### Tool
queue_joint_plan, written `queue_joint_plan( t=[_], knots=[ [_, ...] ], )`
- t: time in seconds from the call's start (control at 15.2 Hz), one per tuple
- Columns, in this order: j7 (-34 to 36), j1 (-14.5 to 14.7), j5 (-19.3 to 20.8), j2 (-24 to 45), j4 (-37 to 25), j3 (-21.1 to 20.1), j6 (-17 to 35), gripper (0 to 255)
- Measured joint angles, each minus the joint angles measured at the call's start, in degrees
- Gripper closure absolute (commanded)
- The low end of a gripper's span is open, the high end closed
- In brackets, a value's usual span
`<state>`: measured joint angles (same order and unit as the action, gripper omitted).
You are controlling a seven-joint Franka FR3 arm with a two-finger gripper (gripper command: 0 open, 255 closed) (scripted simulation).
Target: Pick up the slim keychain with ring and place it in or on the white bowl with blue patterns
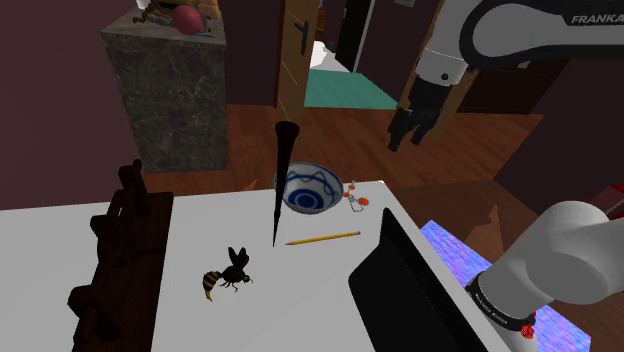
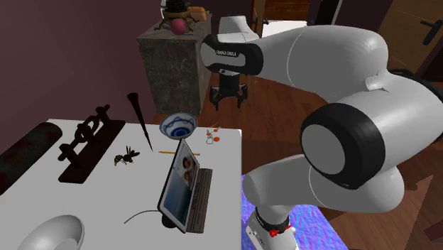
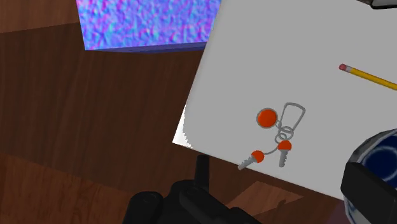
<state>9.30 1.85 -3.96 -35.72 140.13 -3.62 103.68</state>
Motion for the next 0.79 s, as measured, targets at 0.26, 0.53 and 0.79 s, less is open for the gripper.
queue_joint_plan(
  t=[0.26,0.53,0.79],
  knots=[
    [2.02,0.84,-0.11,6.28,1.57,-2.71,6.8,0],
    [4.92,1.69,0.29,14.33,1.18,-5.76,13.4,0],
    [7.57,1.96,1.76,21.43,-0.05,-7.83,18.39,0]
  ],
)
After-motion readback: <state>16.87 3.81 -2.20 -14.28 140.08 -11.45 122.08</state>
